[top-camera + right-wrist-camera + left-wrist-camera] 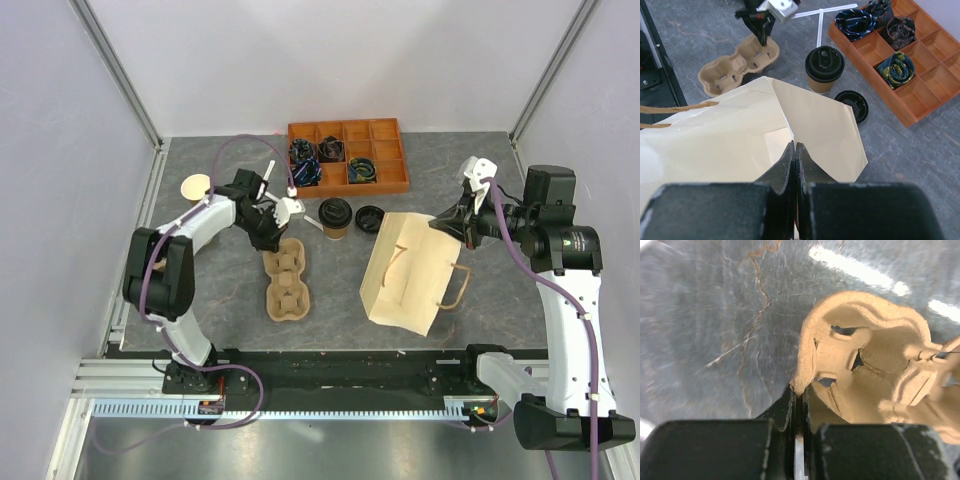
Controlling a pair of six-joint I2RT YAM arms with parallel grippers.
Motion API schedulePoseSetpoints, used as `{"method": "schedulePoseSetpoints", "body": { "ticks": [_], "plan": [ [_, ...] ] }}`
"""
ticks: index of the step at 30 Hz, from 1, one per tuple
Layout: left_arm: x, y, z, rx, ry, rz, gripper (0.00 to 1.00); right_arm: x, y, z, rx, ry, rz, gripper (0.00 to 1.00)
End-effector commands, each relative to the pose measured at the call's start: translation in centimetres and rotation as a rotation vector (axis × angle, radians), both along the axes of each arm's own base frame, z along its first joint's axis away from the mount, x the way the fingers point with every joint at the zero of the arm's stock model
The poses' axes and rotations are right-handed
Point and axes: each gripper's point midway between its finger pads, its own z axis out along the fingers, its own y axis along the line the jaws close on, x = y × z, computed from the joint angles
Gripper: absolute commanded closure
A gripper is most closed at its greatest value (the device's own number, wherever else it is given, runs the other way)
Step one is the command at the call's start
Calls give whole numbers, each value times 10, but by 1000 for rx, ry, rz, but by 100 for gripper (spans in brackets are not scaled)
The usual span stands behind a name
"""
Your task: Pack the takeout coffee
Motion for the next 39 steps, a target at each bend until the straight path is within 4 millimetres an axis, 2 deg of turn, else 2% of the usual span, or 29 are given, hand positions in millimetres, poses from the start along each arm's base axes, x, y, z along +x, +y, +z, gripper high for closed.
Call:
{"method": "schedulePoseSetpoints", "body": {
  "ticks": [1, 2, 3, 5, 6, 8, 11, 14, 16, 17, 18, 19, 20, 22, 23, 26, 31, 32, 34, 35, 39],
  "plan": [
    [14, -15, 109, -122, -230, -4, 98, 1, 0, 9, 4, -13, -20, 100],
    [14, -16, 127, -143, -261, 11, 98, 0, 0, 11, 6, -15, -20, 100],
    [13, -18, 168, -182, -355, 12, 98, 0, 0, 13, 4, -19, -26, 100],
    [6, -17, 206, -213, -408, 33, 98, 0, -1, 14, 5, -13, -38, 100],
    [5, -19, 241, -240, -481, 36, 98, 0, -1, 15, -1, -16, -46, 100],
    [-9, -18, 286, -291, -553, 53, 98, -1, -2, 14, -10, -18, -46, 100],
    [-34, -23, 372, -396, -742, 45, 98, -2, -3, 11, -14, -10, -54, 100],
    [-57, -28, 434, -494, -874, 54, 98, 0, -1, 11, -6, 1, -56, 100],
    [-62, -33, 461, -545, -929, 57, 98, 2, 0, 14, 2, -5, -58, 100],
    [-72, -39, 485, -583, -971, 38, 98, 3, 1, 14, 8, 4, -63, 100],
    [-75, -43, 493, -597, -976, 32, 98, 7, 1, 14, 12, 8, -67, 100],
    [-68, -53, 493, -593, -961, 18, 98, 9, 0, 14, 13, 12, -71, 100],
    [-82, -63, 513, -625, -1003, -16, 98, 10, 1, 15, 19, 18, -76, 100],
    [-84, -76, 519, -606, -1050, -53, 98, 16, 0, 13, 18, 36, -82, 100],
    [-89, -92, 522, -603, -1066, -72, 98, 14, 6, 13, 17, 38, -59, 100],
    [-96, -121, 527, -602, -1105, -115, 98, 20, 7, 8, 10, 54, -69, 100],
    [-109, -153, 549, -654, -1195, -139, 98, 29, 12, 5, 26, 86, -88, 100],
    [-119, -164, 550, -660, -1204, -166, 98, 30, 13, 6, 26, 84, -89, 100],
    [-120, -178, 541, -608, -1240, -198, 98, 33, 14, 7, 25, 84, -101, 100],
    [-128, -186, 540, -605, -1254, -212, 98, 32, 16, 9, 26, 81, -97, 100],
    [-134, -195, 534, -603, -1290, -223, 98, 32, 18, 13, 27, 79, -100, 100]
  ]
}}
